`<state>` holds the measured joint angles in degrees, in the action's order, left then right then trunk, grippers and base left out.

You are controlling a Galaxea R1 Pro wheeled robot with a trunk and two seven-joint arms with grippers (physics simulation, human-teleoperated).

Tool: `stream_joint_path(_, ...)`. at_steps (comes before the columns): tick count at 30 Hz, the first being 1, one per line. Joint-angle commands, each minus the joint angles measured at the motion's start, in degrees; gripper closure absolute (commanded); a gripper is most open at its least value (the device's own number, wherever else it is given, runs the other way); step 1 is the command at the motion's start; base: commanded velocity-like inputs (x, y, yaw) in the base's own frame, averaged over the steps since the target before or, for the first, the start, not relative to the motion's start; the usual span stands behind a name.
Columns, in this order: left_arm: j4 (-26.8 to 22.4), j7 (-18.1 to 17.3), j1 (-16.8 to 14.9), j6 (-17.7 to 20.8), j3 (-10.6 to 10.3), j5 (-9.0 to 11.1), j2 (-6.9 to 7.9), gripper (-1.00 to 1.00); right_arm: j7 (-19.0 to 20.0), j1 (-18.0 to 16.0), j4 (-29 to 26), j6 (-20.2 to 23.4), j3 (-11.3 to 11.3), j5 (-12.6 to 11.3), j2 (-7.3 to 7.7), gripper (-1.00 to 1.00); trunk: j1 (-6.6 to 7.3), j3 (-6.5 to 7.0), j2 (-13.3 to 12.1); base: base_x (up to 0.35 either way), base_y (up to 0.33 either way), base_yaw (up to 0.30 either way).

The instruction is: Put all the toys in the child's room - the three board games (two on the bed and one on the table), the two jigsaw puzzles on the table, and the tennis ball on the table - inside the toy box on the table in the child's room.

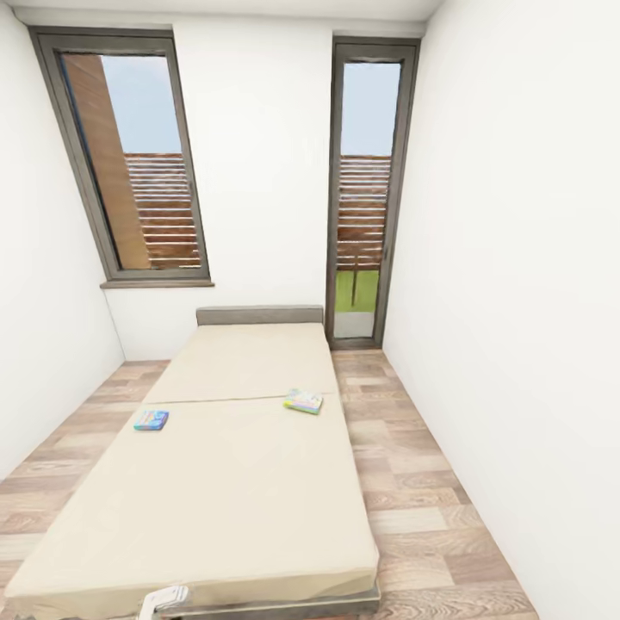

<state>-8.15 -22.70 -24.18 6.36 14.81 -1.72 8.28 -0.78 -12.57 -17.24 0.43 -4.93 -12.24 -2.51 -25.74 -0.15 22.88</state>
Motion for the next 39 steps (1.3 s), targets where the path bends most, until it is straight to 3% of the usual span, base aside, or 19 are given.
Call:
stream_joint_path(1,-0.1,-0.3,0.0,0.5,0.5,-0.2,-0.01,-1.0,0.0,0.0,0.0,0.0,-0.2,-0.3,-0.04,-1.0,-0.04,-0.02,0.0,0.224,-0.268,0.0)
stream_joint_path(11,-0.1,-0.3,0.0,0.5,0.5,-0.2,-0.01,-1.0,0.1,0.0,0.1,-0.3,-0.1,-0.2,-0.11,-1.0,-0.04,-0.02,0.0,0.216,-0.273,0.0)
stream_joint_path(18,-0.1,-0.3,0.0,0.5,0.5,-0.3,-0.01,-1.0,0.0,0.0,0.0,-0.3,2.1,-0.2,-0.13,-1.0,-0.04,-0.02,0.0,0.07,-0.243,0.0)
stream_joint_path(32,-0.1,-0.2,0.0,-1.2,0.5,-1.0,-0.01,-1.0,-0.1,0.0,0.0,-0.3,2.9,-0.2,-0.18,-1.0,-0.04,-0.02,0.0,0.004,-0.032,0.004)
stream_joint_path(39,-0.1,-0.2,0.0,-2.1,0.5,-0.9,-0.01,-1.0,-0.1,0.0,0.0,-0.3,3.0,-0.2,-0.5,-1.0,-0.04,-0.02,0.0,0.0,-0.065,0.195)
